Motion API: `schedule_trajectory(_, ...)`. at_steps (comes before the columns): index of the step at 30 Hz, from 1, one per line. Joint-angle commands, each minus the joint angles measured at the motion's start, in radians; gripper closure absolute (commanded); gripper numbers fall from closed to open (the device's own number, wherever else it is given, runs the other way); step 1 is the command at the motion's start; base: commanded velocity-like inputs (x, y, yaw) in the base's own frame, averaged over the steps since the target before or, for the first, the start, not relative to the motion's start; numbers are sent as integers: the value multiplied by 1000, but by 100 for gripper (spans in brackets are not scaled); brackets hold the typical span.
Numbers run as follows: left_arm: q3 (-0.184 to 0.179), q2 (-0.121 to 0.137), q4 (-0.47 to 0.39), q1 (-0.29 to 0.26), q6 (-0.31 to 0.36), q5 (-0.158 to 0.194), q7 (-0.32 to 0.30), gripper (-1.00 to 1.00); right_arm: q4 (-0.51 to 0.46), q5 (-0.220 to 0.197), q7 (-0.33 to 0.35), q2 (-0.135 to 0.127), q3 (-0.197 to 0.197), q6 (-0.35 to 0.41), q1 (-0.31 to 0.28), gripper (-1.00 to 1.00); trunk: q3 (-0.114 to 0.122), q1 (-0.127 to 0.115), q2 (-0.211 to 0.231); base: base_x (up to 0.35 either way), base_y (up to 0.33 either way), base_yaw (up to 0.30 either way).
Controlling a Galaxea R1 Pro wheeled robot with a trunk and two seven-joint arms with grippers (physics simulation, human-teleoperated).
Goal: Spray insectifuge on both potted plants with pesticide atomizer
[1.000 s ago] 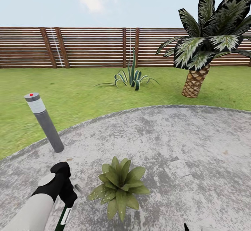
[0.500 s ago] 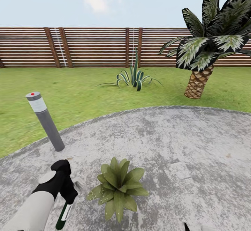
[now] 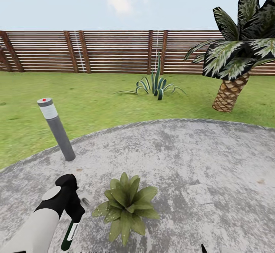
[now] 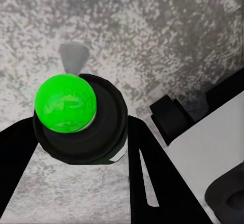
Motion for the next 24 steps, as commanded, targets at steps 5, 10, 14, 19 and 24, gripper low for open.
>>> schedule_trajectory(5, 3, 0, -1, -1, 10, -8, -9, 100, -2, 5, 8, 1, -8, -3, -1, -100, -1, 0, 0, -94, -59, 164)
schedule_trajectory(10, 4, -1, -1, 0, 10, -8, -10, 100, -4, 5, 9, 2, -9, -3, -1, -100, -1, 0, 0, -21, -14, 43)
schedule_trajectory(14, 4, -2, -1, 1, 10, -8, -11, 100, -3, 5, 9, 3, -8, -3, -1, -100, -1, 0, 0, 0, -18, 242)
schedule_trajectory(19, 4, -7, 0, 0, 10, -8, -10, 100, -1, 5, 8, 3, -8, -3, -1, -100, -1, 0, 0, 0, -225, 257)
schedule_trajectory(24, 2, -7, 0, 1, 10, -8, -10, 100, -1, 5, 9, 3, -8, -3, -1, -100, -1, 0, 0, 0, -270, 44)
